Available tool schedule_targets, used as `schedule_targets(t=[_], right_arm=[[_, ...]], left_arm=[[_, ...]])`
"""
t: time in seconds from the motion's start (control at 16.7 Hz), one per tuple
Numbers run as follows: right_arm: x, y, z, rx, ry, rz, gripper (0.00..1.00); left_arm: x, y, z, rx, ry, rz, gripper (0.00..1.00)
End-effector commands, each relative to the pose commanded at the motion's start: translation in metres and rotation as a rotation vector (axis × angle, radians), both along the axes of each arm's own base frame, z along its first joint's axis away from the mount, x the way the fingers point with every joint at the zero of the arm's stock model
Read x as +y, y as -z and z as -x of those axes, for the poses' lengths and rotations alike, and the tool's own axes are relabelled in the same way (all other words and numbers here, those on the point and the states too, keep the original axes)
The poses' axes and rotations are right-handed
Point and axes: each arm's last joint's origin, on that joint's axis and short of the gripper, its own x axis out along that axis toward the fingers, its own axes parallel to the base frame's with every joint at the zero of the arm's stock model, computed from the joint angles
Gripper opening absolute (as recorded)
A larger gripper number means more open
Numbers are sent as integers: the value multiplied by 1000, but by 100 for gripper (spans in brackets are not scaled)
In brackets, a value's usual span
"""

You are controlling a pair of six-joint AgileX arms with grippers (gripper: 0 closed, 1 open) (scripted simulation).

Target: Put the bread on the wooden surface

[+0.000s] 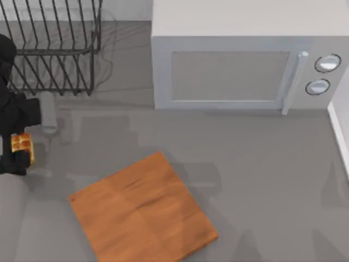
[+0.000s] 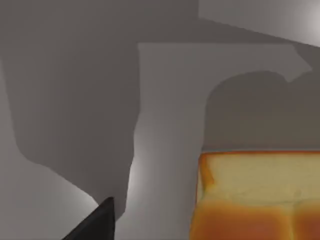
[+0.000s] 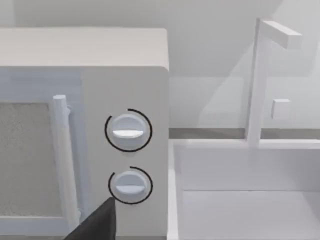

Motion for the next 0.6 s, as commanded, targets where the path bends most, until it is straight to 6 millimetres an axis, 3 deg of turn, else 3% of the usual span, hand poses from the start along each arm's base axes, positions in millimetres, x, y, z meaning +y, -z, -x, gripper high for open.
schedule_targets(t=[0.3,0.6], right_arm=[[0,0,0,0,0,0,100],[0,0,0,0,0,0,100]], left_arm=[[0,9,1,5,0,0,100],[0,9,1,5,0,0,62]])
